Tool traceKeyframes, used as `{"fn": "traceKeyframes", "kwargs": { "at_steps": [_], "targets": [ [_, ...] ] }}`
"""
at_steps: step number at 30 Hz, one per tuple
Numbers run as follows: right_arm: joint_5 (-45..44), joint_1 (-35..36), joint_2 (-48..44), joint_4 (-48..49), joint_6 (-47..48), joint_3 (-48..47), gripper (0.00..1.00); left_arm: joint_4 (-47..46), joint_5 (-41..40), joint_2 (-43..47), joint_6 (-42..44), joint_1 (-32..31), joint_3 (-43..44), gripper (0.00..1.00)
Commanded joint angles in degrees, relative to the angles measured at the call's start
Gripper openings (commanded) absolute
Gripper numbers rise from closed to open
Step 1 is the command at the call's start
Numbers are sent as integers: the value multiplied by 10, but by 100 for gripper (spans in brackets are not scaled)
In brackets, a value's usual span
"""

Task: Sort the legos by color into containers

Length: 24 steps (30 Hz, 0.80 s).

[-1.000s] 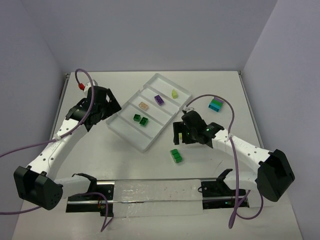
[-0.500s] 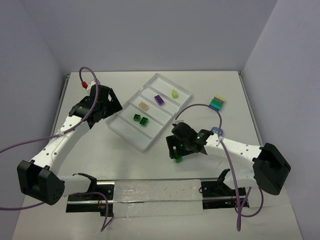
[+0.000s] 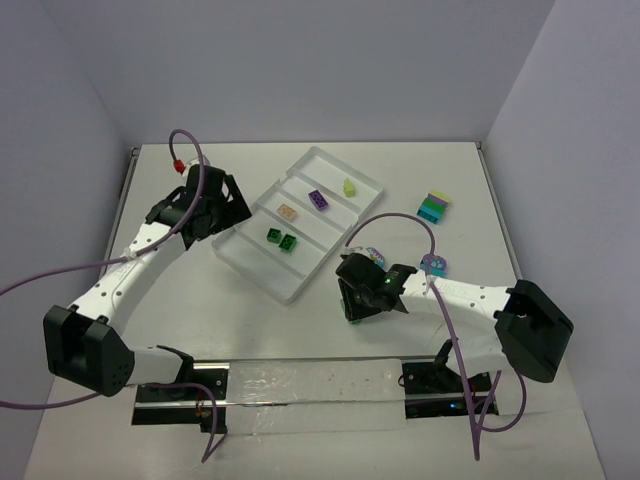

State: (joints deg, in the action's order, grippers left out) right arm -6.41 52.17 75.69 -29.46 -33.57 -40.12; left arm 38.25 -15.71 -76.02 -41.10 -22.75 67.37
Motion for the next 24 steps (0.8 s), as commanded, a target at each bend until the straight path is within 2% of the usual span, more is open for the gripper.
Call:
{"fn": "traceKeyframes", "kwargs": {
  "at_steps": [1, 2, 5, 8, 11, 17, 18, 24],
  "targets": [
    [-24, 6, 4, 25, -7, 4, 25, -26, 40, -15, 12, 3, 39, 95],
    [-26, 6, 0, 23, -6, 2, 22, -28, 48, -17, 12, 5, 41, 95],
    [-42, 7, -24, 9, 4, -22, 2, -38, 107, -29, 18, 13, 51, 95],
    [-40, 7, -55, 37, 26, -36, 1, -83, 217, -31, 41, 37, 31, 95],
    [-35, 7, -69, 71, 33, -69, 0, -138, 329, -30, 38, 61, -20, 90],
    [-45, 7, -41, 96, 85, -135, 0, -192, 494, -39, 64, 62, -69, 87],
    [-45, 7, -37, 98, 95, -151, 0, -220, 551, -39, 81, 61, -79, 87],
    [-24, 7, -20, 119, 108, -181, 0, -270, 605, -54, 68, 61, -113, 83]
  ]
}}
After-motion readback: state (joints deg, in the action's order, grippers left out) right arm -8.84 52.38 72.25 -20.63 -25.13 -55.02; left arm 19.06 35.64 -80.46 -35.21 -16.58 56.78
